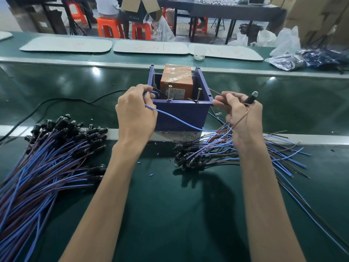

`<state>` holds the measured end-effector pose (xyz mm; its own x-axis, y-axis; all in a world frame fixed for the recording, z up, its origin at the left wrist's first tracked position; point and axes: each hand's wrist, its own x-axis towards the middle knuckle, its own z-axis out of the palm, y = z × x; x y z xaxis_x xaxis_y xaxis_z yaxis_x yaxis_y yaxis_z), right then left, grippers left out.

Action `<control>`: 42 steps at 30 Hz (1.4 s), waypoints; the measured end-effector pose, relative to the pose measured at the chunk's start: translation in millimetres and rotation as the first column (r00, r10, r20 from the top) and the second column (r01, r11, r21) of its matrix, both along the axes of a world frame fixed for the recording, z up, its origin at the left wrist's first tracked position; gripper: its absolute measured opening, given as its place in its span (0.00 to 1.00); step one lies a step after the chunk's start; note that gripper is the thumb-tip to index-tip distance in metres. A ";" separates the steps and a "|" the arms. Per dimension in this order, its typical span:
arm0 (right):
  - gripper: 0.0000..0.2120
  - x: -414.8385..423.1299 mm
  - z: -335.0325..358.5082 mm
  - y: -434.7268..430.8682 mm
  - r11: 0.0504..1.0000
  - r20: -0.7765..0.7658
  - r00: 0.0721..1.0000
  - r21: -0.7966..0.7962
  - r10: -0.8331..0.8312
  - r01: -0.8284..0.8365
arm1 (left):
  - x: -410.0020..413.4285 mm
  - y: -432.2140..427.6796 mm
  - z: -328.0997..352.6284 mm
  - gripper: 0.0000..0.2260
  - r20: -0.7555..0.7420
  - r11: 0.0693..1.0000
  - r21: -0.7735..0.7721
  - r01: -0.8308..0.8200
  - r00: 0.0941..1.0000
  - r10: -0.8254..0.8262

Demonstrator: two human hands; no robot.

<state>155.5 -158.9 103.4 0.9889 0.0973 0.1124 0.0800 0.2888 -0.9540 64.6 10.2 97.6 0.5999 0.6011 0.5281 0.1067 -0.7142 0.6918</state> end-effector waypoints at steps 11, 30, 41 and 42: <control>0.11 2.2 -7.1 3.5 0.986 0.028 0.995 -0.133 0.100 -0.096 | 5.5 -4.6 -2.5 0.10 0.160 0.940 -0.293 0.172 0.979 -0.129; 0.12 4.8 -8.9 4.6 0.979 0.000 0.997 -0.190 0.077 -0.075 | 10.7 1.1 -10.7 0.07 0.306 0.747 -0.622 0.237 0.951 -0.047; 0.22 6.4 -8.6 1.4 0.984 0.015 0.996 -0.158 0.090 -0.086 | 8.7 6.1 -4.9 0.09 0.241 0.754 -0.637 0.156 0.971 0.002; 0.19 6.5 -8.6 1.3 0.983 0.024 0.995 -0.157 0.095 -0.090 | 8.5 6.2 -4.7 0.09 0.239 0.754 -0.638 0.156 0.971 0.001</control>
